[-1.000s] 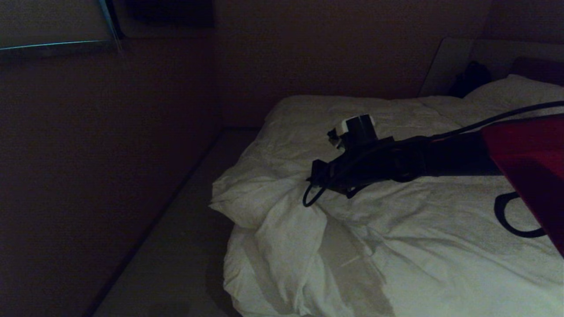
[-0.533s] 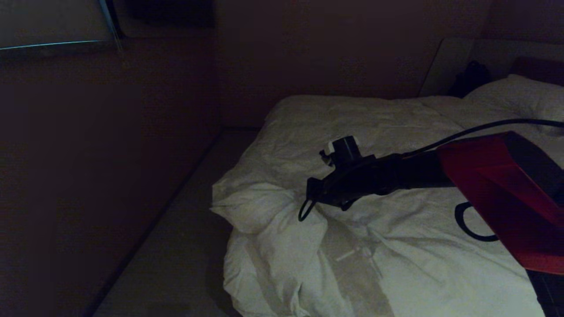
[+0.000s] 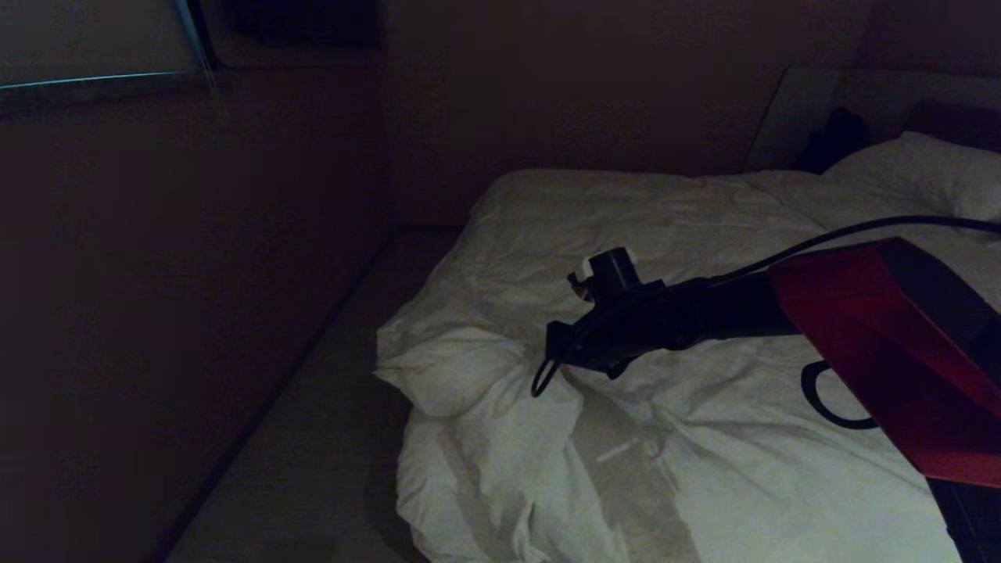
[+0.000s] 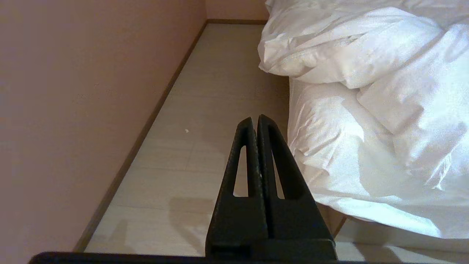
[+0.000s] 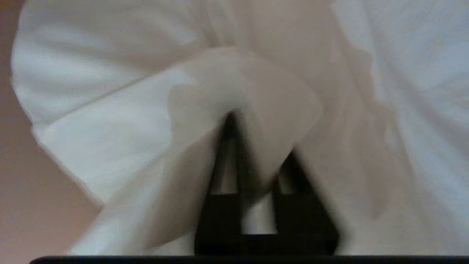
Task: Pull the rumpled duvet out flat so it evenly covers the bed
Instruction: Flatten the corners of the folded blanket
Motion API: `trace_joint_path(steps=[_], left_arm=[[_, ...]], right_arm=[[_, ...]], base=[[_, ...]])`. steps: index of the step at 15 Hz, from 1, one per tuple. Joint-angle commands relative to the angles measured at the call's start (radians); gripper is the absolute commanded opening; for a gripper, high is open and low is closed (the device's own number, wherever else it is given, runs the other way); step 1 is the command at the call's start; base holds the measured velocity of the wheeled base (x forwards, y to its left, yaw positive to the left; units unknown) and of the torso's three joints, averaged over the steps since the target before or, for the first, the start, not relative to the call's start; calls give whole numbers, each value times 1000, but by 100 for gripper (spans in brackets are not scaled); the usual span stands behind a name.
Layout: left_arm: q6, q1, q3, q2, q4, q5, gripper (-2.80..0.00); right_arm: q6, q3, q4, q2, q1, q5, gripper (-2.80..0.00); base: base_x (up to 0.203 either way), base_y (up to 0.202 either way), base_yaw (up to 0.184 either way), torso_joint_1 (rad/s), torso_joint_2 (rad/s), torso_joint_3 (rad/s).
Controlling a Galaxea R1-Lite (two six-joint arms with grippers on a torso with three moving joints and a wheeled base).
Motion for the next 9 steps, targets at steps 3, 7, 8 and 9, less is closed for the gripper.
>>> trace_joint_path(steps=[3,7,8,9], left_arm=[[0,0,0,0,0,0,-280],[0,0,0,0,0,0,-280],[0,0,0,0,0,0,-280],[0,0,0,0,0,0,-280]], right_arm=[[3,0,0,-17,2,1,0],[7,4,0,-77,-2,3,0],[6,12,-1,-112,-2,3,0],[7,18,-1,-131,-1,4,0]], base=[[0,0,0,0,0,0],[0,0,0,0,0,0],[0,0,0,0,0,0],[0,0,0,0,0,0]])
